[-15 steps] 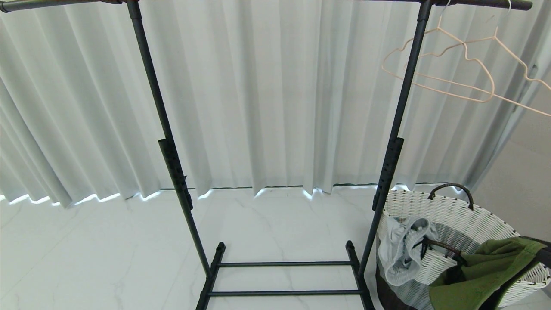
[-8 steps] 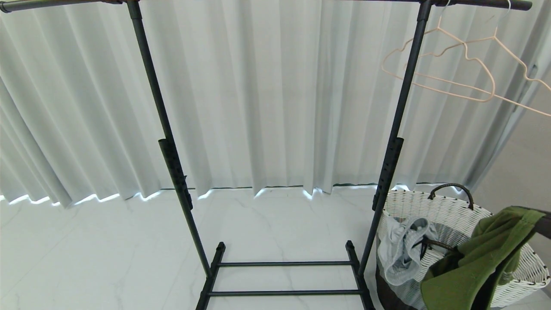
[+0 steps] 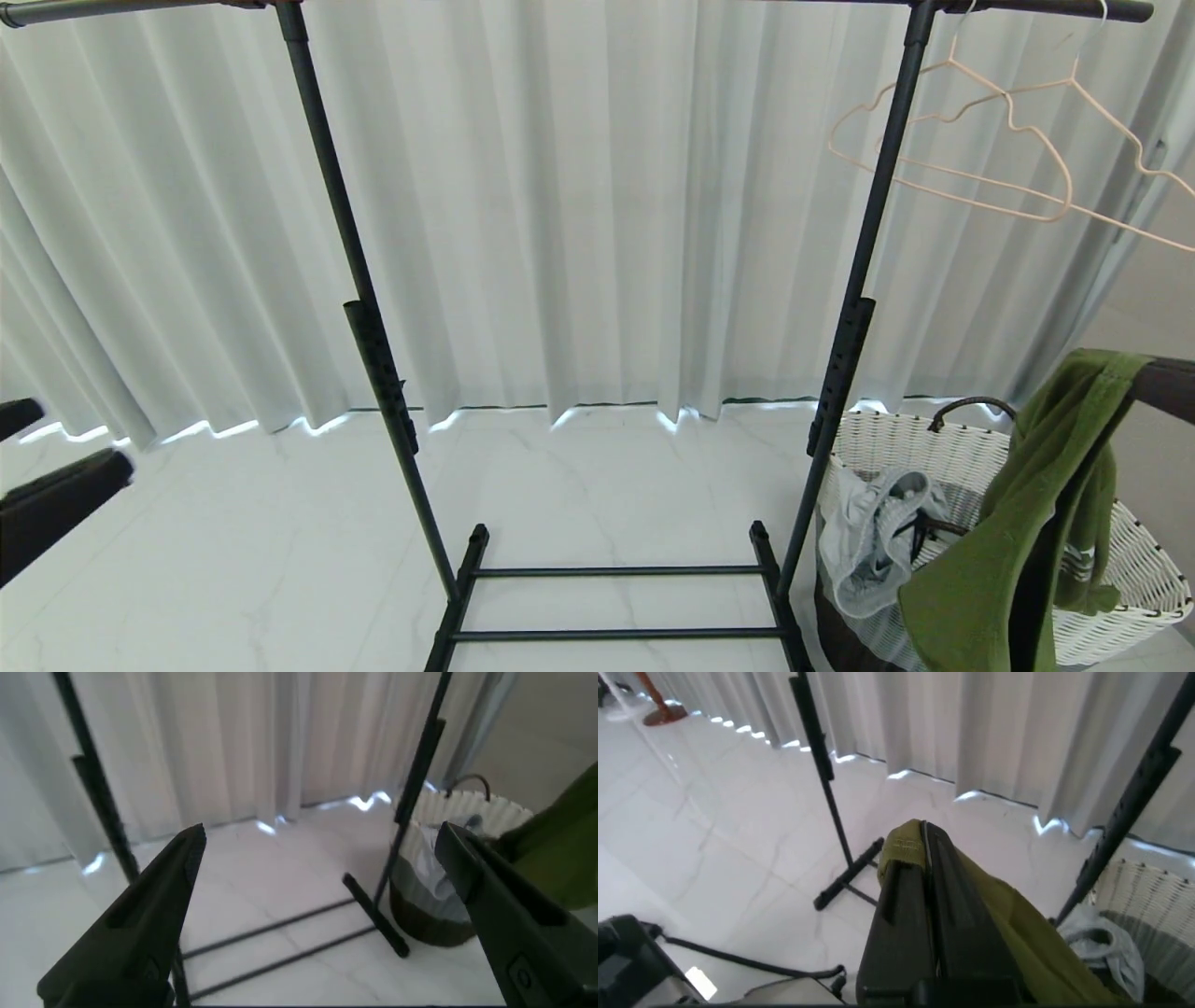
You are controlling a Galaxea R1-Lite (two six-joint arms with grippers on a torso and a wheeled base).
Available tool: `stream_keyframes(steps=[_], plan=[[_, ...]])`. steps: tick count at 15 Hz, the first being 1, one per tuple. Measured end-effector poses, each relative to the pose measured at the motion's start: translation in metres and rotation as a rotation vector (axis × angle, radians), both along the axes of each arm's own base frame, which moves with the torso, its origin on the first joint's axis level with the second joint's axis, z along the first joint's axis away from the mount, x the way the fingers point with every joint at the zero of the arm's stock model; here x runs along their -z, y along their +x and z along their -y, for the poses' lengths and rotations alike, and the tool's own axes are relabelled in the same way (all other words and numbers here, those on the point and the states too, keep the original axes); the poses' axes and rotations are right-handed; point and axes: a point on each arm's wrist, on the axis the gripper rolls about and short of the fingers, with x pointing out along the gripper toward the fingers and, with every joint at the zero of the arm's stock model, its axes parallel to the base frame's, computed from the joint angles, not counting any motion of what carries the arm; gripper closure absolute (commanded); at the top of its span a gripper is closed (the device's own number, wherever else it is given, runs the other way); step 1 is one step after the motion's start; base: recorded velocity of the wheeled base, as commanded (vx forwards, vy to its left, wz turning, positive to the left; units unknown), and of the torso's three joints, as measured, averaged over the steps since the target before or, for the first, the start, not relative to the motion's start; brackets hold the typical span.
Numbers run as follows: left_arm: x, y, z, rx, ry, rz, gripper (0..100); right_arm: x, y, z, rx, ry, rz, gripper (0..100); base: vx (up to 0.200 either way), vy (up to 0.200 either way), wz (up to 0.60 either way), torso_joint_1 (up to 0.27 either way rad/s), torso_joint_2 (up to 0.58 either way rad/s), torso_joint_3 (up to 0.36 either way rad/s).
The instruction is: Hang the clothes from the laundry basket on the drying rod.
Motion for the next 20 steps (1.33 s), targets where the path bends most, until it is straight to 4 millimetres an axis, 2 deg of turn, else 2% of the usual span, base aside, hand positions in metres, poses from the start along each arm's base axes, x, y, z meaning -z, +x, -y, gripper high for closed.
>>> stream_keyframes(steps=[3,5,7,9,12,17,20], plan=[[-0.013,0.063,0.021,0.083,0.024,-0.133,0,-0.01,0.015,-0.008,-0.008,0.009,-0.012,100,0.0,0.0,0.0,0.0,0.0,0.0],[-0.01,0.096,0.056,0.178,0.058,-0.191,0,-0.009,0.021,-0.012,-0.02,0.014,-0.035,100,0.0,0.0,0.0,0.0,0.0,0.0],[0.003,0.113,0.093,0.248,0.106,-0.241,0,-0.014,0.021,-0.017,-0.047,0.06,-0.022,100,0.0,0.0,0.0,0.0,0.0,0.0],[0.018,0.119,0.129,0.337,0.143,-0.293,0,-0.016,0.019,-0.024,-0.093,0.107,-0.035,100,0.0,0.0,0.0,0.0,0.0,0.0],[0.032,0.114,0.168,0.451,0.149,-0.329,0,-0.014,0.013,-0.03,-0.15,0.129,-0.05,100,0.0,0.0,0.0,0.0,0.0,0.0],[0.052,0.102,0.222,0.574,0.137,-0.319,0,-0.008,0.009,-0.029,-0.162,0.145,-0.021,100,0.0,0.0,0.0,0.0,0.0,0.0],[0.056,0.093,0.246,0.584,0.113,-0.355,0,-0.005,0.008,-0.029,-0.165,0.154,-0.004,100,0.0,0.0,0.0,0.0,0.0,0.0]])
